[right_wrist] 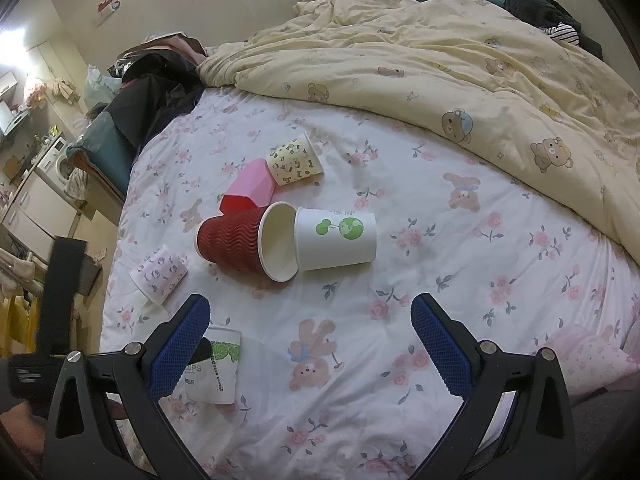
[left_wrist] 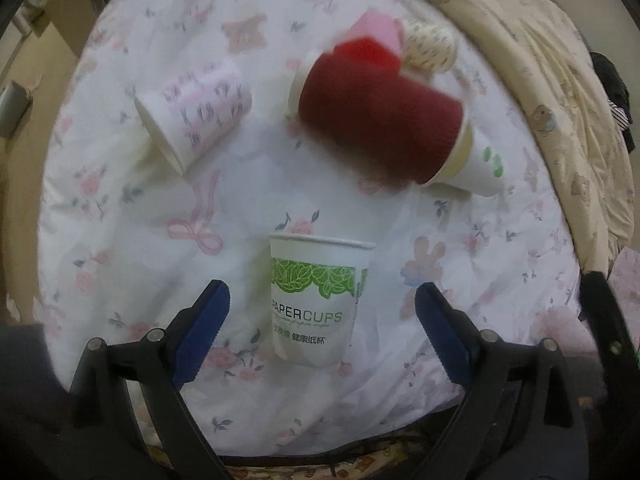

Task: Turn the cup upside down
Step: 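Set the green-leaf cup upright on the sheet and open the left gripper, then move the right tool to the upright green-leaf cup and grasp it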

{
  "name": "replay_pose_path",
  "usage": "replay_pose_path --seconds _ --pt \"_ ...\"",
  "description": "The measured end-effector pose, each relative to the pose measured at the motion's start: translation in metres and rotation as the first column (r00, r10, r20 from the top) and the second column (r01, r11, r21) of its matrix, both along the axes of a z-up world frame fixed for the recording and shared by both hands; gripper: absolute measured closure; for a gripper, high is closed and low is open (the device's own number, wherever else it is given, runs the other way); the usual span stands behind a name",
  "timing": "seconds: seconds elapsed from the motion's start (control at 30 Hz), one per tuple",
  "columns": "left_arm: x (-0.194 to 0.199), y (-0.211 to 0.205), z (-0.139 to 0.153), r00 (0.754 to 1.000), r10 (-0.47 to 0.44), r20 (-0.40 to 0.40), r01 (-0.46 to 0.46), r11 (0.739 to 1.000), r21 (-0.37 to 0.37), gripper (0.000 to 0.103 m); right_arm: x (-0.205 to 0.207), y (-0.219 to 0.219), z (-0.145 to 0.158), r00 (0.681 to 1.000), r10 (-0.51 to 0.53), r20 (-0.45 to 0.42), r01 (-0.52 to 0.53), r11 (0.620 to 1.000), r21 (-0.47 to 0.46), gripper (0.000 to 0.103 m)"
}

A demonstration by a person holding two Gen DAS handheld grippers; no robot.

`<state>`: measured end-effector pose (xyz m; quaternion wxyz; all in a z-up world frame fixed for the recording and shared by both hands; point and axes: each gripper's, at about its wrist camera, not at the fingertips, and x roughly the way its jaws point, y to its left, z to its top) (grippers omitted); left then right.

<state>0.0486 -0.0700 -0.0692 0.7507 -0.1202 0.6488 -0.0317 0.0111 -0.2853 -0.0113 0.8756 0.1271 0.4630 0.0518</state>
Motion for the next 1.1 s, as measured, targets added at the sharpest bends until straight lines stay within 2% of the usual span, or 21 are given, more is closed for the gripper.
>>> replay_pose_path --seconds 0.33,0.53,0.7,1.1 --pt "0.0 0.018 0.044 0.993 -0.009 0.121 0.005 0.999 0.038 0.011 0.0 0.0 0.001 1.0 -0.001 0.003 0.001 1.0 -0.004 0.0" --pt "0.0 0.035 0.062 0.984 -0.006 0.18 -0.011 0.996 0.092 0.011 0.001 0.005 0.0 1.0 0.013 0.001 -0.013 1.0 -0.018 0.0" --pt "-0.005 0.057 0.065 0.98 -0.007 0.198 -0.024 0.987 0.156 0.011 0.001 0.008 -0.002 1.0 0.021 0.0 -0.021 0.999 -0.032 0.0" --pt "-0.024 0.097 0.053 0.979 0.033 0.202 -0.07 0.981 0.181 0.011 0.0 0.022 -0.007 0.999 0.049 -0.007 -0.049 0.997 -0.064 0.0"
